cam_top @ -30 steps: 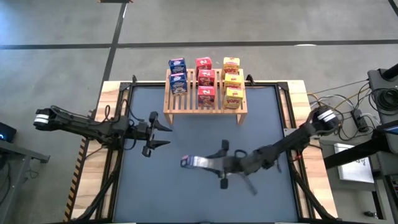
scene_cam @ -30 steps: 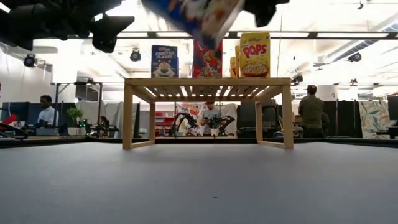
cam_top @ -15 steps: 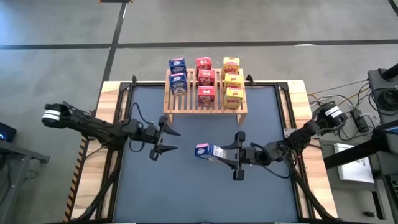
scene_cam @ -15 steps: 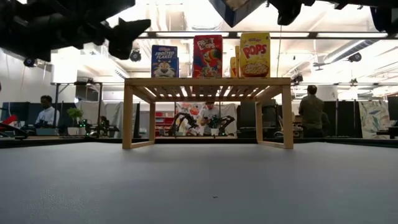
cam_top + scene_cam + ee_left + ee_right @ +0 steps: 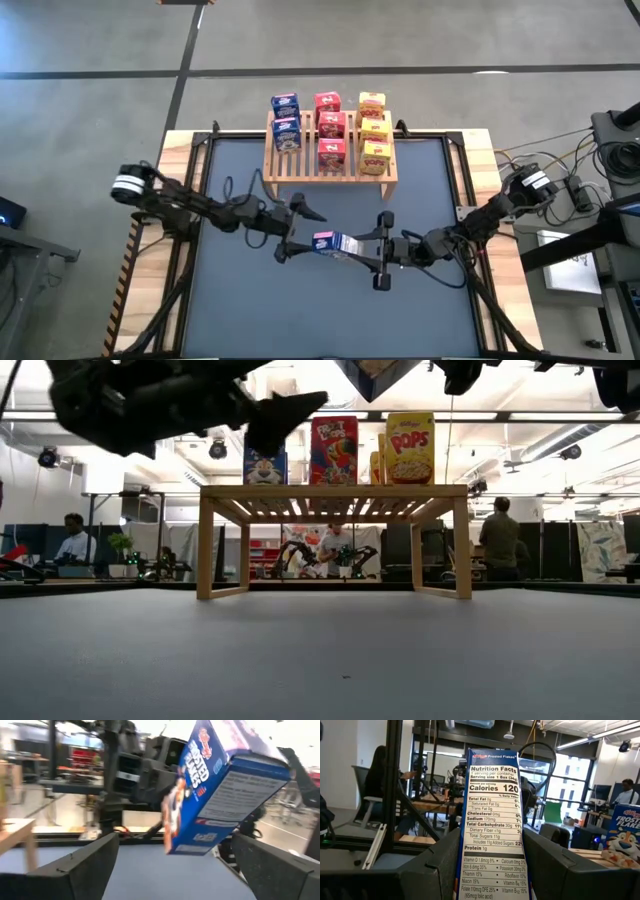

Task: Stack cereal on shelf
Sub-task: Put the blue cereal box on the shelf aligned with the other blue cereal boxes

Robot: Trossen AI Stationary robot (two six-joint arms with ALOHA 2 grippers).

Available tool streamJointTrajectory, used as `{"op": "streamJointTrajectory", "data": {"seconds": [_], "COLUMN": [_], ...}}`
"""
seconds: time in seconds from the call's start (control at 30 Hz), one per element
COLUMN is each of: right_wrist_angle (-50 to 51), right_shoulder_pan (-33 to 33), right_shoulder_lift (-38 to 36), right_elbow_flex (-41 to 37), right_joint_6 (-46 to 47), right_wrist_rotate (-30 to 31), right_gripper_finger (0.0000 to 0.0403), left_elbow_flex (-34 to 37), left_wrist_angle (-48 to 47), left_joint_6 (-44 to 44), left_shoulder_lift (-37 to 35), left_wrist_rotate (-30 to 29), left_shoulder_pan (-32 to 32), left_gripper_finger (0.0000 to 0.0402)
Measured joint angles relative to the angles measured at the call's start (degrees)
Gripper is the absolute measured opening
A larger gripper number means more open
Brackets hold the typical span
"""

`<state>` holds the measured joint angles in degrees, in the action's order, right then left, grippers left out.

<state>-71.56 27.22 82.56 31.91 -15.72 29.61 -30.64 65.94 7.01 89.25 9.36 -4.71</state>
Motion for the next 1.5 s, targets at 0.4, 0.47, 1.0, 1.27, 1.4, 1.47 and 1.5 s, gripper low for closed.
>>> {"op": "streamJointTrajectory", "data": {"seconds": [0.4,0.47,1.0,1.27,1.4,1.47,1.5], "right_wrist_angle": [1.22,1.63,2.24,2.26,2.26,2.26,2.25], "right_shoulder_pan": [0.04,0.04,0.00,-0.04,-0.04,-0.04,-0.04], "right_shoulder_lift": [0.00,0.00,0.00,0.00,0.00,0.00,0.00], "right_elbow_flex": [-0.03,-0.03,-0.03,-0.03,-0.03,-0.03,-0.03], "right_joint_6": [-0.56,-0.82,-0.21,-0.19,-0.16,-0.16,-0.16], "right_wrist_rotate": [3.51,4.95,4.98,5.00,5.00,5.00,5.06], "right_gripper_finger": [0.0182,0.0182,0.0182,0.0182,0.0182,0.0182,0.0183], "left_elbow_flex": [-5.35,-5.20,-5.24,-5.24,-5.24,-5.24,-5.24], "left_wrist_angle": [-8.53,-7.40,-0.89,-0.77,-0.78,-0.77,-0.75], "left_joint_6": [-0.46,-0.48,-1.19,-1.77,-1.77,-1.77,-1.77], "left_shoulder_lift": [3.95,3.55,3.33,3.33,3.33,3.33,3.33], "left_wrist_rotate": [7.62,7.76,2.60,2.56,2.58,2.56,2.58], "left_shoulder_pan": [-0.07,-0.15,-0.56,-0.61,-0.61,-0.61,-0.61], "left_gripper_finger": [0.0382,0.0382,0.0369,0.0314,0.0278,0.0259,0.0250]}}
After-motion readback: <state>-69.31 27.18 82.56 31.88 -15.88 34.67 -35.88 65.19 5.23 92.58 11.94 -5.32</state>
